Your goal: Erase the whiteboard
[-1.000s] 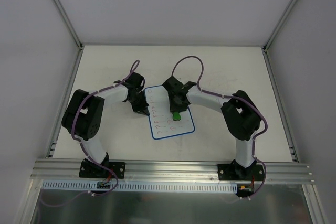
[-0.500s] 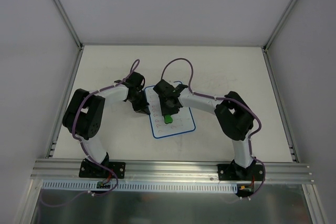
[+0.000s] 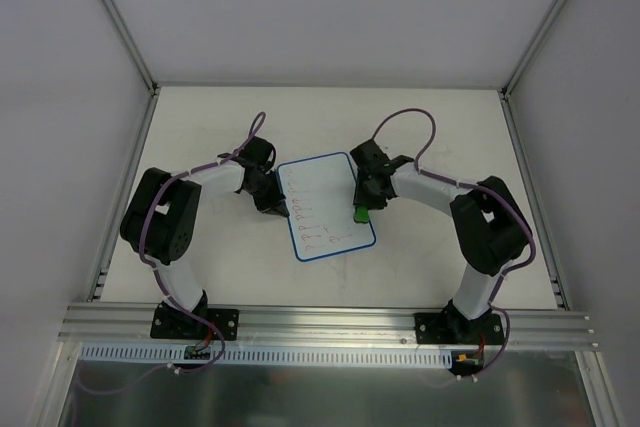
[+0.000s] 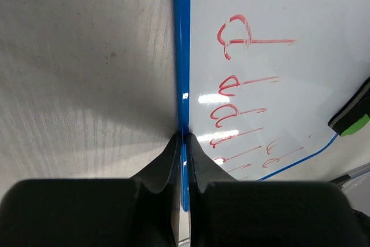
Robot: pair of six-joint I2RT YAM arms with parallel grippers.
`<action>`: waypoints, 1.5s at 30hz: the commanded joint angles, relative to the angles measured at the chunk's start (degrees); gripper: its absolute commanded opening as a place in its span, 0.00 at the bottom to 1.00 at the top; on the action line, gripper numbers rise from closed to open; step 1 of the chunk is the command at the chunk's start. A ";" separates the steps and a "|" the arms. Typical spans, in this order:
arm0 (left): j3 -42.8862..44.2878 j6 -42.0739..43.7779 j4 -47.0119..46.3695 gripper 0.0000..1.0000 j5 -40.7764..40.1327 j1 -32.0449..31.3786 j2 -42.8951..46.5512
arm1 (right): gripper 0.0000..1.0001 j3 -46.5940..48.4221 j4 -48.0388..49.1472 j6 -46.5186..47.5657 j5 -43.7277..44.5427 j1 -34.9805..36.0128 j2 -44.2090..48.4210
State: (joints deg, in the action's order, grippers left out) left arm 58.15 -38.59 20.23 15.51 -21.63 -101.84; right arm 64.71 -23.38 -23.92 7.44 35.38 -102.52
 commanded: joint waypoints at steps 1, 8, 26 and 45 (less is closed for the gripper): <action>-0.94 0.53 2.62 0.00 -5.05 1.15 -2.75 | 0.00 -1.87 -5.19 1.24 2.31 2.58 -2.95; -0.67 0.09 2.62 0.00 -4.52 1.15 -2.13 | 0.00 6.39 -5.02 4.41 1.52 13.12 -6.10; 0.74 0.44 2.62 0.00 -3.64 1.32 -2.75 | 0.00 5.09 -8.35 4.07 2.93 12.37 -8.32; 0.21 -0.35 2.62 0.00 -2.24 2.29 -1.52 | 0.00 3.83 -6.95 6.25 -2.07 16.55 -4.61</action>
State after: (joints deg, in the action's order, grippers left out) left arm 58.89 -38.61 20.93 17.10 -19.77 -102.39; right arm 66.72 -26.48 -19.73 10.04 47.18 -103.53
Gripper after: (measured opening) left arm 0.017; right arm 0.341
